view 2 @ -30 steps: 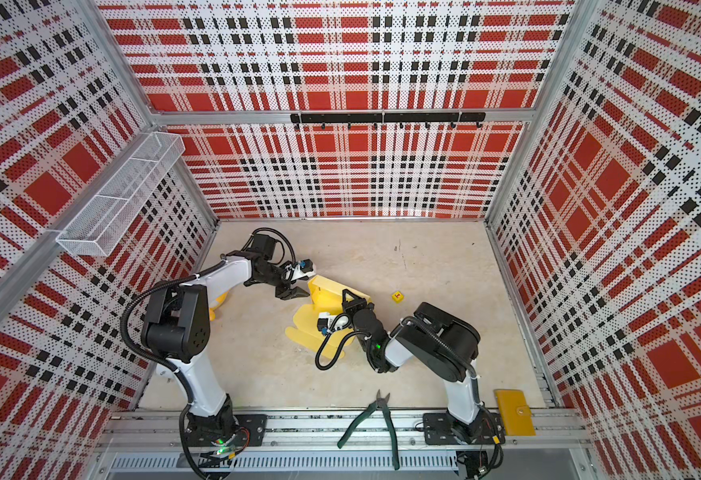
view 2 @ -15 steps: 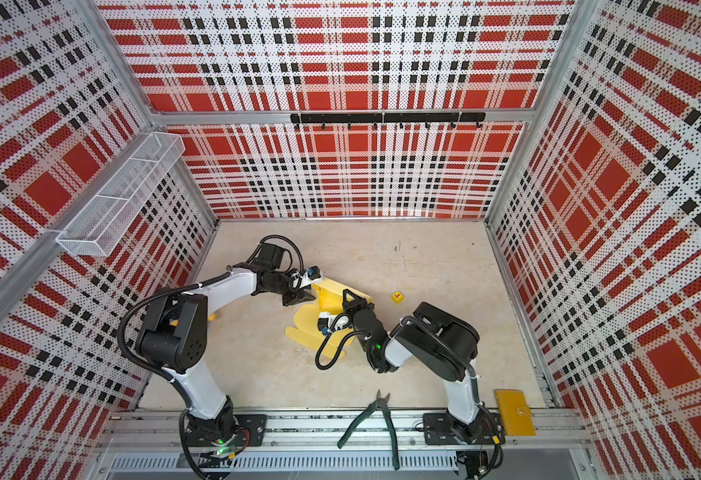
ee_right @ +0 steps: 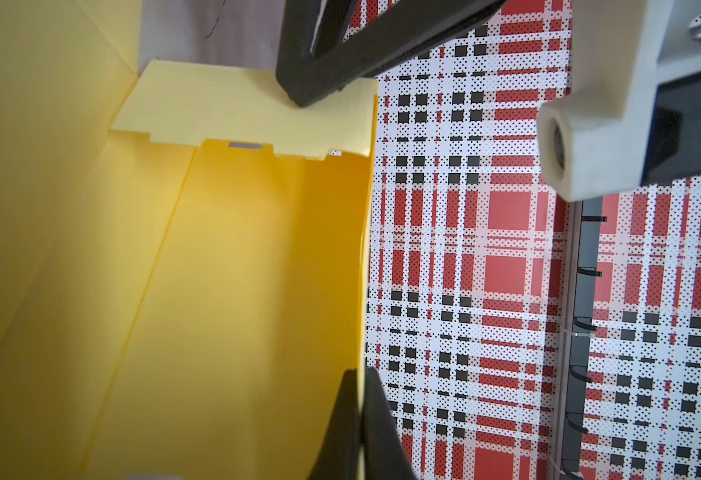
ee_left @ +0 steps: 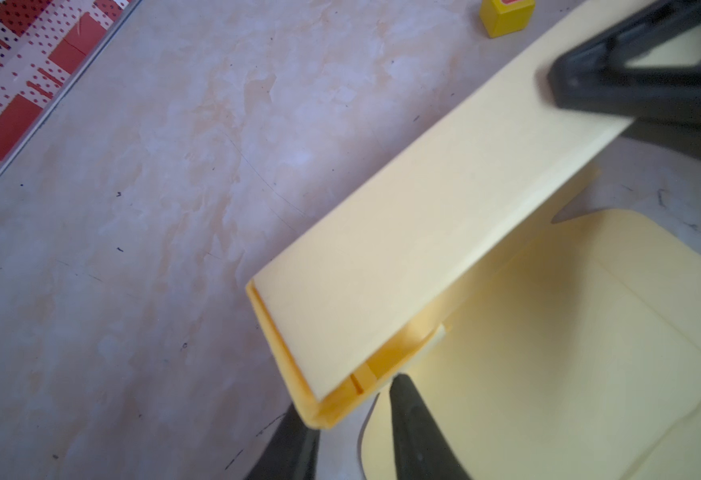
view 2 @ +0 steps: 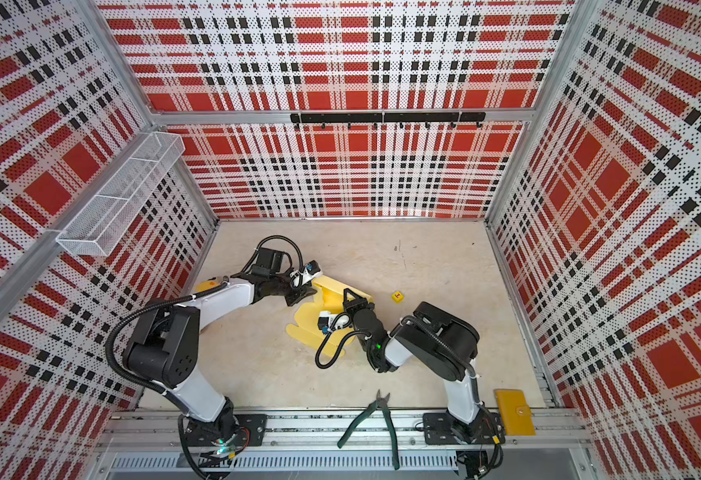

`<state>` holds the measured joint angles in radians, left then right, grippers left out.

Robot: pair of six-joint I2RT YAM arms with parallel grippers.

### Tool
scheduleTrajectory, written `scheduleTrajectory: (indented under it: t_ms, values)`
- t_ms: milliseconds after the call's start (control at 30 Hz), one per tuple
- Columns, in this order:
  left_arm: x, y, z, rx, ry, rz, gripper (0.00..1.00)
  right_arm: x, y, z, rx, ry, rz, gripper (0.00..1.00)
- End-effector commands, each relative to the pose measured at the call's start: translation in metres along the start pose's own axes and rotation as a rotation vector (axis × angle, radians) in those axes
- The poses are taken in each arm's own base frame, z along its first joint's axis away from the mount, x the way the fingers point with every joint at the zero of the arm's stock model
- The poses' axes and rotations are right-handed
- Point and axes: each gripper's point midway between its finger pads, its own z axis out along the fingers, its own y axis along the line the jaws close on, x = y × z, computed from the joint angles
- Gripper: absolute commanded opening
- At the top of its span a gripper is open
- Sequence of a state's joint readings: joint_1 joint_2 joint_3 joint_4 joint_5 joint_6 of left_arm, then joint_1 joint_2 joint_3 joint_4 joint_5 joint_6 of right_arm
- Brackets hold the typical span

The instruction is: Fold the paper box

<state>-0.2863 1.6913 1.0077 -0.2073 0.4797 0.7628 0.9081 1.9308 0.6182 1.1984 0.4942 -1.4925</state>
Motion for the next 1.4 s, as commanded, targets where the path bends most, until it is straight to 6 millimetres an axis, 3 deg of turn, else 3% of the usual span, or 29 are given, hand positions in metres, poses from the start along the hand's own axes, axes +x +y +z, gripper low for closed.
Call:
scheduleTrajectory:
  t_ms: [0, 233, 400, 800, 967, 1100, 1367]
  values:
    - [-0.026, 0.005, 0.004, -0.033, -0.051, 0.023, 0.3, -0.005, -0.003, 0.0, 0.026, -0.012, 0.011, 0.0]
    - [-0.047, -0.013, 0.017, -0.02, -0.074, 0.094, 0.22, -0.004, -0.002, -0.002, 0.031, 0.006, 0.027, 0.0]
    - [-0.063, 0.001, 0.018, -0.086, -0.112, 0.041, 0.14, -0.002, -0.005, -0.004, 0.058, 0.022, 0.022, 0.0]
    - [-0.095, 0.008, 0.018, -0.088, -0.22, -0.034, 0.17, -0.002, -0.014, -0.011, 0.1, 0.053, 0.056, 0.0]
    - [-0.11, 0.02, 0.017, -0.106, -0.296, -0.043, 0.23, -0.002, -0.021, -0.011, 0.117, 0.061, 0.065, 0.0]
    - [-0.119, 0.027, 0.02, -0.102, -0.369, -0.071, 0.22, -0.005, -0.027, -0.01, 0.129, 0.066, 0.067, 0.0]
    - [-0.128, 0.036, 0.015, -0.16, -0.49, -0.104, 0.0, -0.012, -0.029, -0.012, 0.13, 0.077, 0.062, 0.0]
